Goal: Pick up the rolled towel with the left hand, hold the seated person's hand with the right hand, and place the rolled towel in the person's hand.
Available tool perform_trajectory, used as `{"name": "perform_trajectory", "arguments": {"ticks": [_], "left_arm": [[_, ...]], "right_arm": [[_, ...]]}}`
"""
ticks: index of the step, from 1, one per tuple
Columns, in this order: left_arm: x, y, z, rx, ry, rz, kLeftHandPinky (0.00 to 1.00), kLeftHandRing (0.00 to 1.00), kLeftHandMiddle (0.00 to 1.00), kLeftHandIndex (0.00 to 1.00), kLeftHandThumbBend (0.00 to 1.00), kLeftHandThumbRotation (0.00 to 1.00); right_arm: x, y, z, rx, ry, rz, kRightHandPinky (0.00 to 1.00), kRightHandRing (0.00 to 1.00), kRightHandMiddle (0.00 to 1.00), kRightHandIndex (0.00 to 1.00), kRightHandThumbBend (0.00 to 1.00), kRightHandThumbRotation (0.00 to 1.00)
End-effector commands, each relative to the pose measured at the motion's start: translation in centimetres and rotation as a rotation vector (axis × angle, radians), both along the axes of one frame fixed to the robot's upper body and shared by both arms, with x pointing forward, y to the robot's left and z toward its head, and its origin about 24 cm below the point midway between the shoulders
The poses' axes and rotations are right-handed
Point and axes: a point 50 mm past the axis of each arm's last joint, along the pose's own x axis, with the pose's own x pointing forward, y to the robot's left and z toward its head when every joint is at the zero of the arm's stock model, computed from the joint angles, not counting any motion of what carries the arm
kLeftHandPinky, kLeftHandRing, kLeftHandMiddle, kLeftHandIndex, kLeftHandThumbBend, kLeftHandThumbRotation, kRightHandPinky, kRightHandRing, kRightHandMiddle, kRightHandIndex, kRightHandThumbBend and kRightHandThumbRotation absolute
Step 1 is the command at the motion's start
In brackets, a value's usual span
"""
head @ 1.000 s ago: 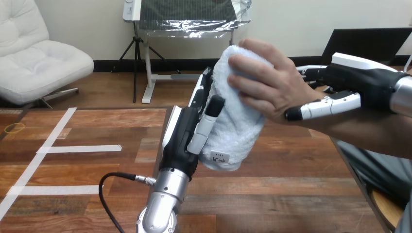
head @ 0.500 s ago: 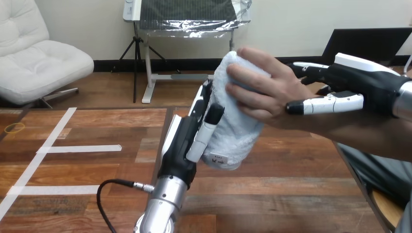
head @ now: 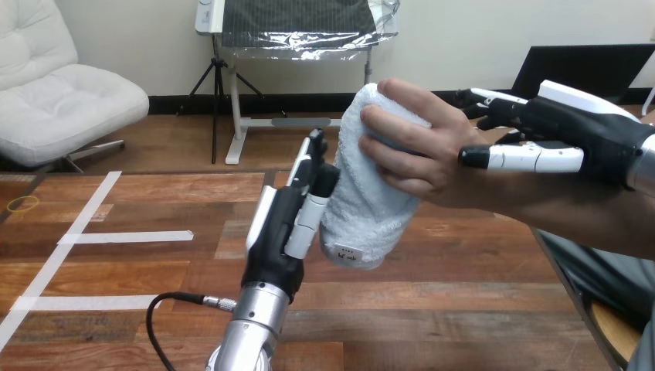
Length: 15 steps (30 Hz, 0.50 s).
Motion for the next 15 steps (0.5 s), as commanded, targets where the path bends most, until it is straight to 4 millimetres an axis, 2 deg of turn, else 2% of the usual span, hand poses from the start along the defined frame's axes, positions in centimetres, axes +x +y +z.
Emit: {"name": "perform_trajectory", "arguments": {"ticks": [1, 11, 15], "left_arm": [[0.18, -1.16, 1.77, -0.091, -0.054, 0.016, 1.00, 1.00, 1.00, 1.00, 1.00, 1.00], [0.00, -0.76, 1.96, -0.112, -0.062, 0.050, 1.00, 1.00, 1.00, 1.00, 1.00, 1.00], [-0.10, -0.48, 2.00, -0.121, -0.068, 0.062, 1.00, 1.00, 1.00, 1.00, 1.00, 1.00]], "right_arm": [[-0.01, 0.57, 1.29, 0.069, -0.084, 0.027, 0.85, 0.95, 0.95, 0.99, 1.00, 0.87], [-0.39, 0.56, 1.21, 0.138, -0.159, 0.042, 0.83, 0.94, 0.93, 0.97, 1.00, 0.94], [-0.65, 0.67, 1.18, 0.168, -0.199, 0.038, 0.79, 0.91, 0.91, 0.95, 1.00, 0.98]]}}
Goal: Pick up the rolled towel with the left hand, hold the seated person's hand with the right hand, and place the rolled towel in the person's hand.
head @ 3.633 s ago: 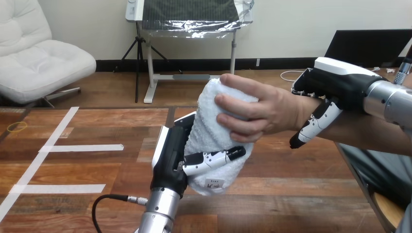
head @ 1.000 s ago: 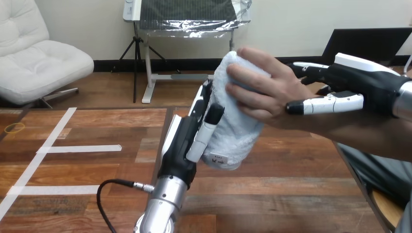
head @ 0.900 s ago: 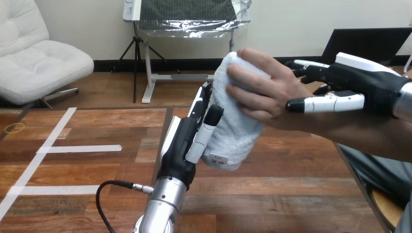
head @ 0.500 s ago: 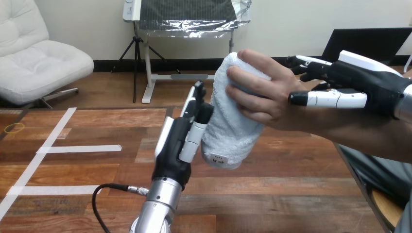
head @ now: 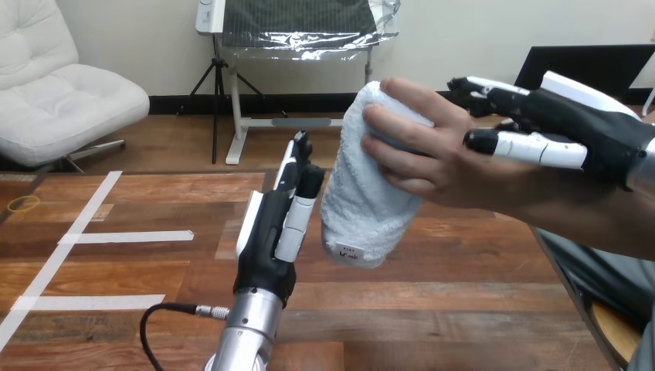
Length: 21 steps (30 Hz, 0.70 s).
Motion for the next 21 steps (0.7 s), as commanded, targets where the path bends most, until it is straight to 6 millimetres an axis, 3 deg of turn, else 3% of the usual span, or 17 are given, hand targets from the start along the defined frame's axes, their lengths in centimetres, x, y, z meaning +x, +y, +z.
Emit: {"name": "perform_trajectory", "arguments": {"ticks": [1, 14, 21], "left_arm": [[0.4, -0.9, 2.3, -0.091, -0.086, 0.020, 1.00, 1.00, 1.00, 1.00, 1.00, 1.00], [-0.5, 0.7, 3.1, -0.119, -0.127, 0.069, 1.00, 1.00, 1.00, 1.00, 1.00, 1.00], [-1.4, 1.9, 4.3, -0.121, -0.200, 0.090, 1.00, 1.00, 1.00, 1.00, 1.00, 1.00]], "right_arm": [[-0.2, 0.5, 1.3, 0.080, -0.123, 0.007, 0.78, 0.90, 0.90, 0.95, 1.00, 0.98], [-2.0, 1.2, 1.0, 0.240, -0.341, -0.043, 0.73, 0.88, 0.88, 0.89, 1.00, 1.00], [-3.3, 1.6, 0.9, 0.353, -0.426, -0.060, 0.84, 0.93, 0.91, 0.91, 1.00, 1.00]]}}
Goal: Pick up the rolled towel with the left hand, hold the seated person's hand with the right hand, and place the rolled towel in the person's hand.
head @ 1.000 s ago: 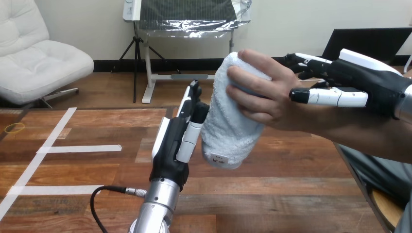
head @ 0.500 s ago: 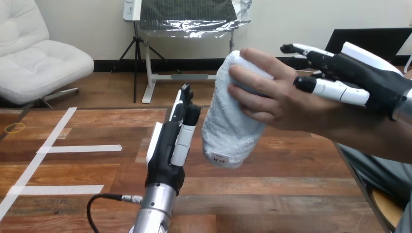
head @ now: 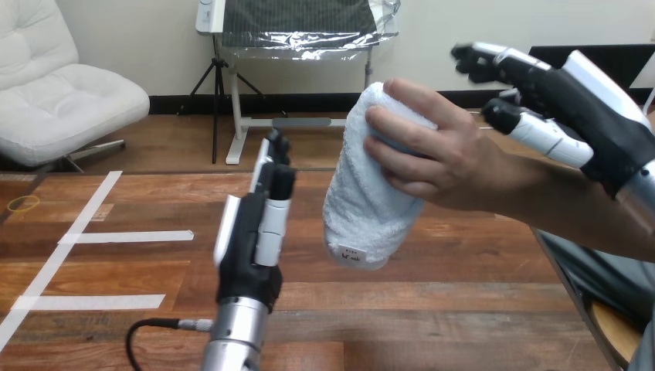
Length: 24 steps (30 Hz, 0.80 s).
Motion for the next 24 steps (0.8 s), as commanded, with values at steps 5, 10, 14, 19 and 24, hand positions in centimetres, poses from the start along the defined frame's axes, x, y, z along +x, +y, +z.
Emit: {"name": "perform_trajectory", "arguments": {"ticks": [5, 10, 14, 19, 24], "left_arm": [[-0.7, 1.4, 4.0, -0.039, -0.209, 0.048, 1.00, 1.00, 1.00, 1.00, 1.00, 1.00], [-1.5, 2.3, 4.9, -0.057, -0.270, 0.064, 1.00, 0.99, 0.98, 0.99, 1.00, 1.00], [-2.1, 2.9, 5.5, -0.072, -0.307, 0.059, 1.00, 0.96, 0.97, 0.98, 1.00, 1.00], [-2.8, 3.6, 6.2, -0.079, -0.347, 0.055, 0.96, 0.93, 0.96, 0.97, 1.00, 1.00], [-3.6, 4.4, 6.9, -0.087, -0.383, 0.035, 0.90, 0.91, 0.95, 0.95, 1.00, 1.00]], "right_arm": [[-2.0, 0.6, 1.8, 0.192, -0.222, 0.018, 0.93, 0.96, 0.94, 0.95, 1.00, 1.00], [-3.1, 0.8, 1.5, 0.282, -0.285, 0.018, 0.97, 0.97, 0.95, 0.95, 1.00, 1.00], [-3.9, 1.0, 1.4, 0.328, -0.319, 0.010, 0.97, 0.95, 0.94, 0.94, 1.00, 1.00], [-4.9, 1.5, 1.2, 0.387, -0.358, -0.003, 0.91, 0.92, 0.92, 0.91, 1.00, 1.00], [-6.3, 2.2, 1.0, 0.457, -0.383, 0.002, 0.85, 0.90, 0.90, 0.89, 1.00, 1.00]]}}
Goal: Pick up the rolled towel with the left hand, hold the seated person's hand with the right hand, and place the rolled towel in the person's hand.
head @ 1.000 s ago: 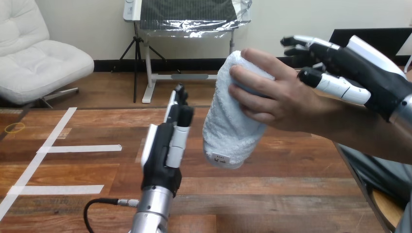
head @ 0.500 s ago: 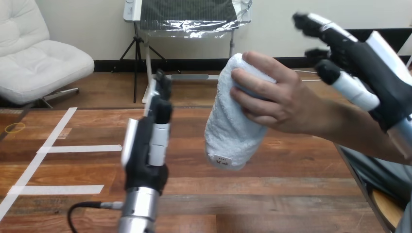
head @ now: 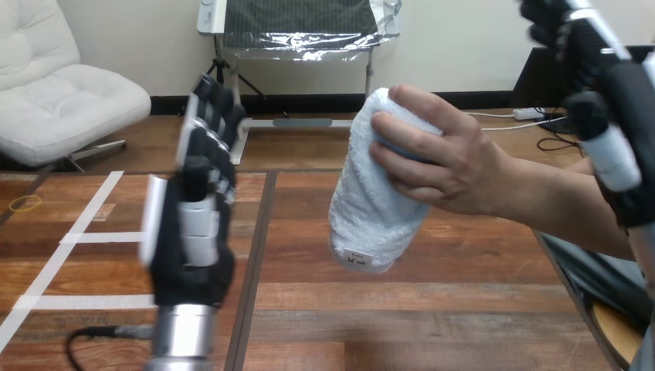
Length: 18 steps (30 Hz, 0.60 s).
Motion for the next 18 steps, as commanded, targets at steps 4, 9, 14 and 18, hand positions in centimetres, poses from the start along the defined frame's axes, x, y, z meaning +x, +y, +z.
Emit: {"name": "perform_trajectory", "arguments": {"ticks": [4, 9, 14, 18], "left_arm": [[-1.1, 1.2, 2.8, 0.011, -0.157, -0.021, 0.87, 0.91, 0.94, 0.93, 1.00, 1.00], [-1.8, 1.7, 3.3, 0.019, -0.200, -0.021, 0.83, 0.90, 0.92, 0.89, 0.99, 1.00], [-2.5, 2.1, 3.9, 0.019, -0.252, -0.048, 0.82, 0.90, 0.92, 0.87, 0.97, 1.00], [-2.9, 2.4, 4.1, 0.014, -0.281, -0.060, 0.81, 0.91, 0.91, 0.85, 0.97, 1.00]], "right_arm": [[-2.2, 1.1, 1.1, 0.121, -0.117, 0.021, 0.79, 0.88, 0.89, 0.87, 1.00, 1.00], [-3.5, 1.8, 0.9, 0.161, -0.134, 0.049, 0.77, 0.88, 0.89, 0.87, 1.00, 1.00], [-4.9, 2.7, 0.5, 0.200, -0.157, 0.067, 0.79, 0.88, 0.88, 0.87, 1.00, 1.00], [-5.8, 3.3, 0.2, 0.231, -0.169, 0.103, 0.79, 0.88, 0.88, 0.88, 1.00, 1.00]]}}
